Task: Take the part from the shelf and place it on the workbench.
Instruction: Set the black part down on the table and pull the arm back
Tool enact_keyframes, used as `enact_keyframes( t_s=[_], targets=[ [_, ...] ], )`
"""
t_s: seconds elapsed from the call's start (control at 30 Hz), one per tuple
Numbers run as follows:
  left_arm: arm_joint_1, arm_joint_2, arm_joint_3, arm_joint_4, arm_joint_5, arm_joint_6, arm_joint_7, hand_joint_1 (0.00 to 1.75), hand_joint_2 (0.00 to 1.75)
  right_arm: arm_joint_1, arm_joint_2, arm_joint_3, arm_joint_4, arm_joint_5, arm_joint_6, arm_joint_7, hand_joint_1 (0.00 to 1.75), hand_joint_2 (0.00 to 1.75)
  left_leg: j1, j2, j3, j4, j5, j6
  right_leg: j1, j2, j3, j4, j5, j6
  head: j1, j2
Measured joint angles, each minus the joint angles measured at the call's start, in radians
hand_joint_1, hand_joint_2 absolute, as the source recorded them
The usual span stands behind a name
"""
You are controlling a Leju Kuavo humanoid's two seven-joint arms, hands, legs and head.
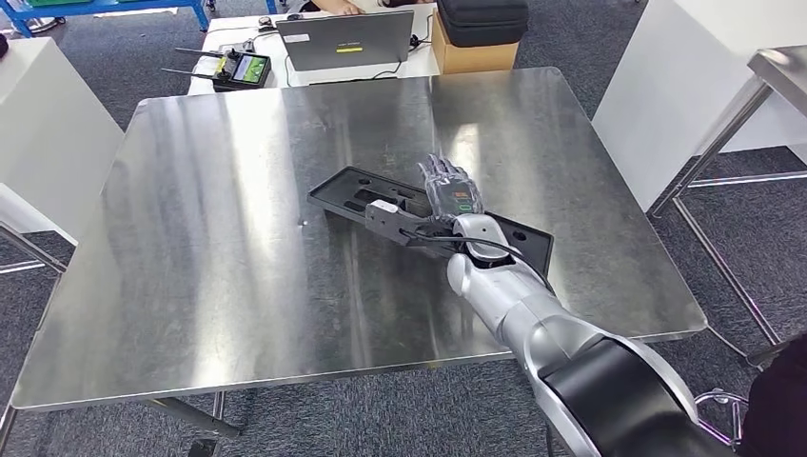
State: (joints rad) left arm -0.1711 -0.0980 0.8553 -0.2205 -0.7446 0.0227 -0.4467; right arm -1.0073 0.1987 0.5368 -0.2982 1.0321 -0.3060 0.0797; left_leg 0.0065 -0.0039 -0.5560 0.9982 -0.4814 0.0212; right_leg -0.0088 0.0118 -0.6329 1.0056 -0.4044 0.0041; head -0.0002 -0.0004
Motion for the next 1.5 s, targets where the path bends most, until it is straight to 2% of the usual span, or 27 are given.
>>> enact_keyframes(
  t_s=[0.13,0.3,0.43,0.53,0.63,0.77,0.87,1.1,1.27,1.5],
  targets=[
    [0.002,0.000,0.001,0.000,0.002,0.006,-0.001,0.00,0.00,-0.006,0.017,-0.039,-0.014,-0.031,-0.037,-0.068,0.00,0.00,0.000,0.000,0.000,0.000,0.000,0.000,0.000,0.000,0.000,0.000,0.000,0.000,0.000,0.000],
    [0.010,0.000,0.002,0.000,0.012,0.020,-0.006,0.00,0.00,0.001,0.073,-0.136,-0.076,-0.158,-0.090,-0.244,0.00,0.00,0.000,0.001,0.001,0.000,0.000,0.000,0.000,0.000,0.000,0.000,0.000,0.000,0.000,0.000],
    [0.019,-0.001,0.002,0.000,0.017,0.029,-0.006,0.00,0.00,0.014,0.105,-0.188,-0.116,-0.214,-0.085,-0.307,0.00,0.00,0.000,0.000,0.001,0.000,0.000,0.000,0.001,0.000,0.000,0.000,0.000,0.000,0.000,0.000],
    [0.020,-0.011,0.003,0.000,0.020,0.062,0.000,0.00,0.00,0.059,0.124,-0.227,-0.184,-0.420,-0.017,-0.475,0.00,0.00,0.000,0.000,0.001,0.000,0.000,0.000,0.001,0.000,0.001,0.000,0.000,0.000,0.000,0.000],
    [0.021,-0.022,0.003,0.000,0.020,0.082,0.000,0.00,0.00,0.157,0.137,-0.237,-0.335,-0.706,0.147,-0.580,0.00,0.00,0.000,0.000,0.002,0.000,0.000,0.000,0.000,-0.001,0.002,0.000,0.000,0.000,0.000,0.000],
    [0.025,-0.028,0.007,0.000,0.024,0.081,-0.006,0.00,0.00,0.298,0.132,-0.211,-0.591,-0.991,0.394,-0.598,0.00,0.00,0.000,-0.001,0.002,0.000,-0.001,-0.001,0.000,-0.001,0.002,-0.001,-0.001,0.000,0.000,0.000],
    [0.032,-0.029,0.010,0.000,0.026,0.071,-0.016,0.00,0.00,0.426,0.107,-0.178,-0.826,-1.190,0.556,-0.602,0.00,0.00,0.000,-0.001,0.002,0.000,-0.003,0.000,0.000,-0.001,0.002,-0.001,-0.001,0.000,0.000,0.000],
    [0.037,-0.026,0.018,0.000,0.028,0.054,-0.036,0.00,0.00,0.623,0.028,-0.164,-1.148,-1.473,0.781,-0.593,0.00,0.00,0.000,0.000,0.003,0.000,-0.005,-0.001,0.000,0.000,0.003,-0.001,-0.001,0.000,0.000,0.000],
    [0.036,-0.021,0.018,0.000,0.022,0.052,-0.046,0.00,0.00,0.713,-0.016,-0.166,-1.253,-1.525,0.862,-0.596,0.00,0.00,0.000,0.000,0.003,0.000,-0.005,0.000,0.000,0.000,0.003,-0.001,-0.001,0.000,0.000,0.000],
    [0.036,-0.014,0.018,0.000,0.022,0.052,-0.056,0.00,0.00,0.787,-0.053,-0.166,-1.321,-1.510,0.885,-0.629,0.00,0.00,0.000,0.000,0.002,-0.001,-0.005,0.000,0.000,0.000,0.003,-0.001,-0.001,0.000,0.000,0.000]
  ],
)
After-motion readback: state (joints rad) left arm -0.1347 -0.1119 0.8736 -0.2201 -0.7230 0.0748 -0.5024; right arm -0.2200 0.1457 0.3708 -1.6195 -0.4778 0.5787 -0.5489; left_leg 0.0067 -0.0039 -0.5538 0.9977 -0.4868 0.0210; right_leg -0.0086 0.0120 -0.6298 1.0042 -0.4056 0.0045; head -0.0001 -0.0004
